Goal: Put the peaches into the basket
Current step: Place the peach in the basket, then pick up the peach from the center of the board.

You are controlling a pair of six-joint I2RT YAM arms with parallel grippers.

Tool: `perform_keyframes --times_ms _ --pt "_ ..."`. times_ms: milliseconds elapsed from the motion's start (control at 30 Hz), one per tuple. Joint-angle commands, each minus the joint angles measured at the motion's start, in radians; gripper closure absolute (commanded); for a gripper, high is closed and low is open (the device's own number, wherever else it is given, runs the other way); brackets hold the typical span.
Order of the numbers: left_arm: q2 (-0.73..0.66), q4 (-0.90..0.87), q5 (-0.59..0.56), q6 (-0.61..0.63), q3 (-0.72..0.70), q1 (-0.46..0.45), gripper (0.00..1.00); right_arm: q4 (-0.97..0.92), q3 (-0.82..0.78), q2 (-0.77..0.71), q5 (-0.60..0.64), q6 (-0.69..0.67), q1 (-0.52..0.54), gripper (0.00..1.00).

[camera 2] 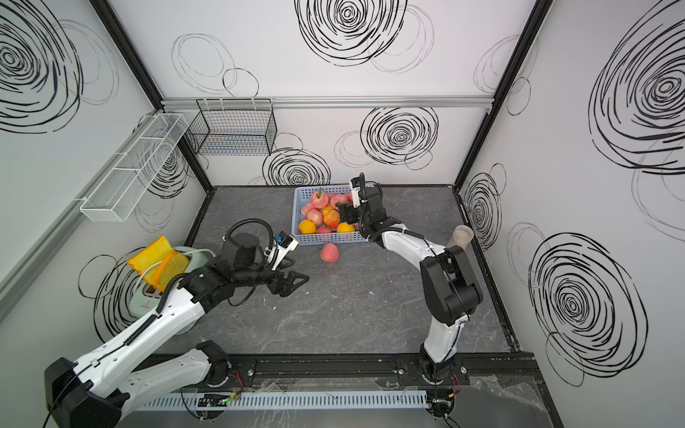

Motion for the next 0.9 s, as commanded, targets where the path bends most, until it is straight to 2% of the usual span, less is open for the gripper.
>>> perform_keyframes --times_ms 0,333,467,667,867 --pt "0.001 0.026 -0.022 0.010 -0.005 0.024 0.13 0.047 -0.118 -0.110 -0.031 -0.012 0.002 0.11" --pt "0.039 0.085 -0.035 -0.062 -0.004 0.061 0.13 0.207 -0.616 -0.493 -0.078 -0.011 0.009 0.11" --pt "0.071 0.100 -0.065 -0.075 -0.001 0.061 0.13 0.279 -0.782 -0.616 -0.100 0.037 0.011 0.11" --pt "0.129 0.148 -0.122 -0.142 -0.017 0.056 0.13 0.329 -0.973 -0.774 -0.135 0.083 0.036 0.11" --pt "0.190 0.250 -0.189 -0.232 -0.035 0.014 0.13 0.330 -1.052 -0.894 -0.133 0.108 0.037 0.11"
